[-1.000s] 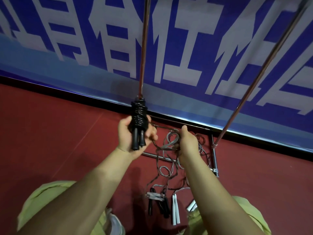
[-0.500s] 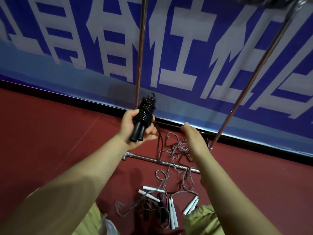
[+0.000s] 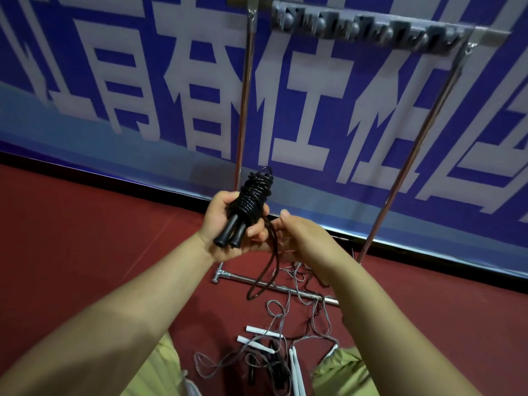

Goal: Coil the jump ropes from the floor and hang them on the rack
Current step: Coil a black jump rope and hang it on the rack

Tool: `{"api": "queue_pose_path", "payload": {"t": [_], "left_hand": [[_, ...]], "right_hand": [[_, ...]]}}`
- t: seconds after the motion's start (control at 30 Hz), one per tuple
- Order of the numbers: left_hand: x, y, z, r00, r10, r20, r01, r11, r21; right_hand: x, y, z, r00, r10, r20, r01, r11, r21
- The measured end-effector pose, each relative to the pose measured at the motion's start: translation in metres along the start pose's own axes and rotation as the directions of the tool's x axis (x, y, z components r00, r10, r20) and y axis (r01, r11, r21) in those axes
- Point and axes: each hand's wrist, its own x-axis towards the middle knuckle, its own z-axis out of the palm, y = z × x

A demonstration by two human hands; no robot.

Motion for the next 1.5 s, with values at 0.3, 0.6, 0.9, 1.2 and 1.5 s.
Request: {"api": "queue_pose_path", "payload": {"t": [0.3,0.6,0.9,1.2,1.5], "left_hand": [[-0.032,0.008,0.023,0.998,-0.061,-0.009,0.062,0.985,0.160],[-0.052,0.011,0.021,0.990,-0.076,-0.117,0.120,0.895,0.429],[-0.048,0.006,0.032,0.913,0.267,-0.310,0.133,0.523,0.842],[-0.058,0.007,0.053,0.905,0.294,-0.307,0.230,0.268,0.936],[-0.072,0.003,0.056,0.959,0.169,-0.227,0.097,0.557,0.825]], "right_hand": [[-0.027,-0.013,0.016,1.000,0.005,0.021,-0.007,0.997,0.072],[-0.051,-0.025,0.006,0.997,0.077,0.031,-0.080,0.993,0.091],[-0.060,-0.033,0.021,0.988,0.144,-0.060,-0.139,0.988,0.074],[-0.058,-0.031,0.026,0.981,0.089,-0.174,-0.096,0.995,-0.028],[-0.057,-0.024,0.024,0.954,-0.181,-0.238,0.150,0.978,-0.141]]}}
